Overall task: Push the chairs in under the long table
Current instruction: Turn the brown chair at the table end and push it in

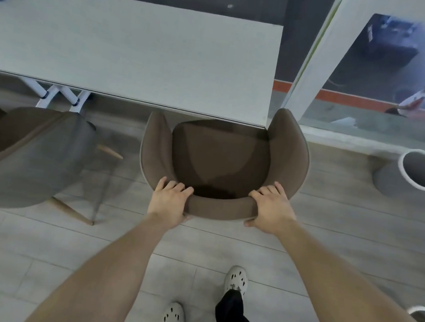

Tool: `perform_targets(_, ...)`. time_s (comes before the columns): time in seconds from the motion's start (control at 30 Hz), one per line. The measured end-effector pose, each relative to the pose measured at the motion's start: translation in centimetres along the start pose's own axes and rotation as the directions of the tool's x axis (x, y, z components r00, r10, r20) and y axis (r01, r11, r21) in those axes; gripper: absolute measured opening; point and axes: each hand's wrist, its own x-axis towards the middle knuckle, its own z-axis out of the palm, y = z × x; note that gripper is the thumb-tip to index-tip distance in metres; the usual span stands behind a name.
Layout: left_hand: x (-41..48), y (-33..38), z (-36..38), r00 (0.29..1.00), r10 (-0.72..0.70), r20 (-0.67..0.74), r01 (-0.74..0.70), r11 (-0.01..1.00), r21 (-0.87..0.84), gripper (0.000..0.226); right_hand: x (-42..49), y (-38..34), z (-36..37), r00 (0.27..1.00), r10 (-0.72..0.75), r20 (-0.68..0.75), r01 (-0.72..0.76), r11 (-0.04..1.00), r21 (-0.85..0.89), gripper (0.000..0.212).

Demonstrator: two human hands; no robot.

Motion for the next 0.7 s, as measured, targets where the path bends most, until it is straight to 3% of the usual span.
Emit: perform_targets(0.7, -12.5, -14.3, 6.4, 0.960, 0.278, 0.010, -0.277, 0.952, 0.127, 0.078, -9.6, -22.7, 6.9, 0.978, 0.208, 0.005, -0.208, 0.972, 0.111, 0.091)
